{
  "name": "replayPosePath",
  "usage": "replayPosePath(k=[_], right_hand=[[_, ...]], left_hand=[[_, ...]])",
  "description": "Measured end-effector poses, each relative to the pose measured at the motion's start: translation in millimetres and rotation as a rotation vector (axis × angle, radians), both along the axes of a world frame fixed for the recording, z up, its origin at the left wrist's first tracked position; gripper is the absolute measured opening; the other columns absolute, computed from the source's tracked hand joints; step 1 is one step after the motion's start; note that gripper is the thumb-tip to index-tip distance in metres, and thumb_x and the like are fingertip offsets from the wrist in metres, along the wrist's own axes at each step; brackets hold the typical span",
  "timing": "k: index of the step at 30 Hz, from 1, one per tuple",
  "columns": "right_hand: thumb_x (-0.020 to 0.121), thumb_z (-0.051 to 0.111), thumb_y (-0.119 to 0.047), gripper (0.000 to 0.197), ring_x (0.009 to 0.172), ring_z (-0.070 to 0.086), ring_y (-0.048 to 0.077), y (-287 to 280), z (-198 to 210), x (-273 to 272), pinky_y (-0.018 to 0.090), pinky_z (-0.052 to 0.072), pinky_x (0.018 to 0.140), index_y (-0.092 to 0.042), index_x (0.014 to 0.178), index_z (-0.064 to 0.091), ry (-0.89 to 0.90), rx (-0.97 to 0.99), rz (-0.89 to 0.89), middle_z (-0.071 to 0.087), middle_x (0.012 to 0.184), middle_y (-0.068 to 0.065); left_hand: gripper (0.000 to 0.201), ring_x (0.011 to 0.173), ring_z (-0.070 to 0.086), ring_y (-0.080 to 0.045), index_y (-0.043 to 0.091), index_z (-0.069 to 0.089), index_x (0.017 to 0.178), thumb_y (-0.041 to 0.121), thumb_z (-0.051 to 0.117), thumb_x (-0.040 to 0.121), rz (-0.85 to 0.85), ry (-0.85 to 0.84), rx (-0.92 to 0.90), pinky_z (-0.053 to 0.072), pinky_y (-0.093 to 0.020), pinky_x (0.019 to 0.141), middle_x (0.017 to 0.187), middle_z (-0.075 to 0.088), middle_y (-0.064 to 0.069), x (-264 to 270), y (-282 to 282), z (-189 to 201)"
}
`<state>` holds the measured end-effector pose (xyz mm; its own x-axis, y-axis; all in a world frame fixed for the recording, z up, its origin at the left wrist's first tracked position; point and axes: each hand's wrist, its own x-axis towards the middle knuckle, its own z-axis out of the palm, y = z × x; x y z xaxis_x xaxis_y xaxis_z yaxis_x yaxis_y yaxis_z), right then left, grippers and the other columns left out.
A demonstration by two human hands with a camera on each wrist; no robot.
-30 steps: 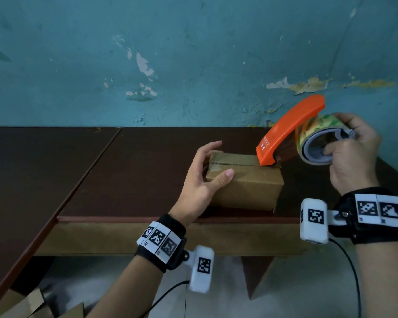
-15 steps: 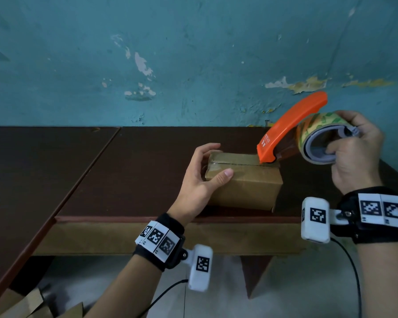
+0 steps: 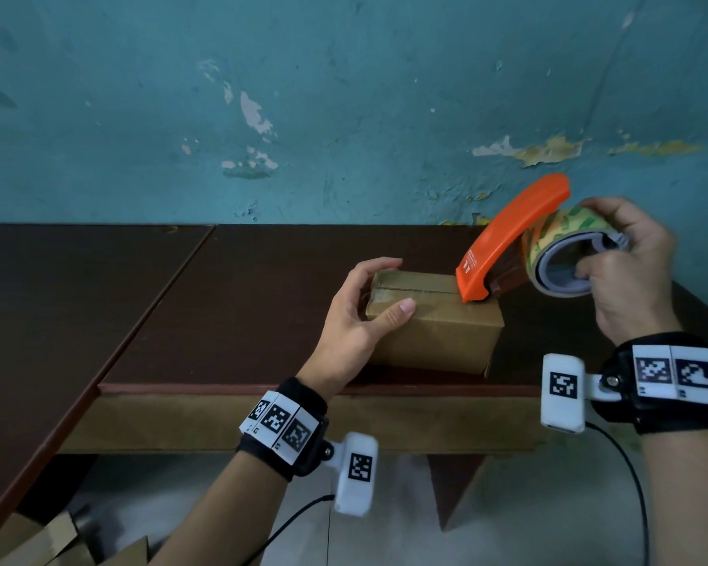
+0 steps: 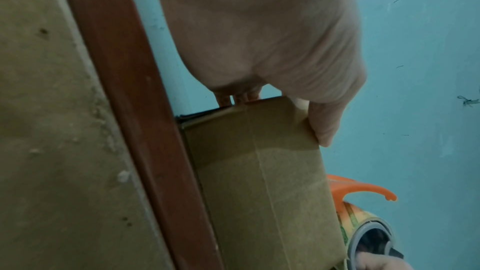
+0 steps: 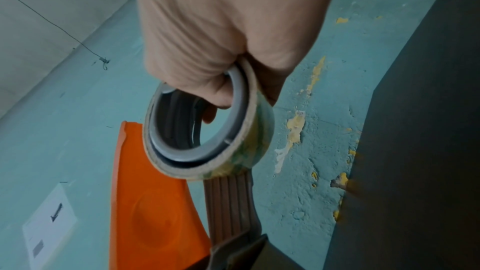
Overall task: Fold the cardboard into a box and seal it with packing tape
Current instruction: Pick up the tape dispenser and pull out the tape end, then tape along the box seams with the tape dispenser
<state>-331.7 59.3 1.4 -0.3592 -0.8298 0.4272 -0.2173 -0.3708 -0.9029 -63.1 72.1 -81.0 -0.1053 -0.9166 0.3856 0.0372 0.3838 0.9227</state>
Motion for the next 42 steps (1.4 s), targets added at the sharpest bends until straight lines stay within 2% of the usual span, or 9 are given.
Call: replayPosePath(k=[8, 13, 17, 20, 25, 31, 34, 37, 42], right_hand=[[0.059, 0.04, 0.03, 0.072, 0.076, 0.068, -0.003, -5.4, -1.5, -22.8, 0.019, 0.056, 0.063, -0.029, 0.092, 0.063, -0.132, -0.067, 0.0, 0.063, 0.09, -0.008], [0.05, 0.045, 0.016, 0.057, 0.085, 0.067, 0.018, -19.1, -8.0, -41.0, 0.033, 0.056, 0.074, -0.02, 0.091, 0.063, -0.405, -0.17, -0.006, 0.064, 0.086, 0.001], [0.043, 0.062, -0.001, 0.046, 0.096, 0.067, 0.027, -24.3, -6.7, -53.1, 0.041, 0.056, 0.084, -0.017, 0.086, 0.065, -0.602, -0.23, 0.048, 0.061, 0.1, 0.011], [0.046, 0.061, -0.001, 0.042, 0.096, 0.066, 0.03, -22.7, 0.8, -47.5, 0.049, 0.054, 0.088, -0.018, 0.082, 0.071, -0.653, -0.293, 0.103, 0.059, 0.103, 0.016], [0.06, 0.046, 0.015, 0.05, 0.094, 0.07, 0.028, -17.0, 16.6, -16.9, 0.053, 0.055, 0.09, -0.023, 0.075, 0.075, -0.612, -0.34, 0.208, 0.066, 0.095, 0.011], [0.066, 0.039, 0.02, 0.059, 0.09, 0.07, 0.025, -15.3, 16.7, 7.2, 0.055, 0.055, 0.088, -0.025, 0.071, 0.076, -0.536, -0.372, 0.206, 0.07, 0.084, 0.002], [0.063, 0.041, 0.019, 0.055, 0.092, 0.07, 0.029, -20.4, 12.5, 9.9, 0.059, 0.054, 0.089, -0.021, 0.076, 0.075, -0.6, -0.367, 0.17, 0.069, 0.088, 0.007], [0.064, 0.039, 0.02, 0.051, 0.094, 0.069, 0.031, -23.9, 9.7, 14.2, 0.052, 0.056, 0.086, -0.014, 0.085, 0.071, -0.707, -0.357, 0.177, 0.068, 0.09, 0.01], [0.067, 0.041, 0.02, 0.052, 0.107, 0.07, 0.035, -31.2, 1.3, 31.2, 0.049, 0.057, 0.091, -0.006, 0.104, 0.068, -0.905, -0.282, 0.229, 0.067, 0.107, 0.017]], left_hand=[[0.056, 0.131, 0.057, -0.026, 0.028, 0.058, 0.142, 0.034, 0.076, 0.089, -0.011, -0.046, 0.037, 0.044, -0.058, 0.114, 0.137, 0.059, -0.003, 0.9, -1.7, -0.3], [0.073, 0.141, 0.045, -0.007, 0.035, 0.043, 0.15, 0.04, 0.077, 0.085, 0.013, -0.019, 0.116, 0.039, -0.046, 0.121, 0.148, 0.049, 0.013, -4.1, 1.4, 0.5], [0.087, 0.137, 0.052, -0.016, 0.036, 0.037, 0.152, 0.044, 0.084, 0.079, 0.044, -0.023, 0.125, 0.045, -0.048, 0.116, 0.145, 0.05, 0.005, -3.4, 0.5, 1.7], [0.085, 0.137, 0.052, -0.01, 0.03, 0.037, 0.153, 0.031, 0.087, 0.084, 0.051, -0.051, 0.082, 0.045, -0.044, 0.117, 0.148, 0.053, 0.007, -4.7, 2.8, 4.4], [0.077, 0.141, 0.05, -0.006, 0.022, 0.045, 0.15, 0.034, 0.084, 0.086, 0.092, -0.124, -0.083, 0.039, -0.039, 0.12, 0.149, 0.056, 0.008, -4.9, 2.6, 18.4], [0.046, 0.116, 0.068, -0.015, 0.017, 0.064, 0.13, 0.045, 0.065, 0.094, 0.204, 0.073, -0.027, 0.054, -0.034, 0.1, 0.125, 0.072, -0.003, 0.6, -0.9, 28.4], [0.029, 0.108, 0.07, -0.015, 0.013, 0.065, 0.127, 0.023, 0.067, 0.101, 0.264, 0.147, 0.008, 0.057, -0.031, 0.093, 0.12, 0.074, -0.007, 7.0, -3.7, 29.6], [0.037, 0.101, 0.072, -0.015, 0.007, 0.062, 0.13, -0.003, 0.069, 0.095, 0.251, 0.292, 0.061, 0.059, -0.031, 0.093, 0.121, 0.072, -0.011, 13.5, -7.7, 31.3], [0.051, 0.098, 0.071, -0.012, 0.007, 0.058, 0.137, -0.014, 0.067, 0.091, 0.213, 0.614, 0.155, 0.057, -0.022, 0.08, 0.118, 0.068, -0.008, 32.4, -7.7, 35.3]])
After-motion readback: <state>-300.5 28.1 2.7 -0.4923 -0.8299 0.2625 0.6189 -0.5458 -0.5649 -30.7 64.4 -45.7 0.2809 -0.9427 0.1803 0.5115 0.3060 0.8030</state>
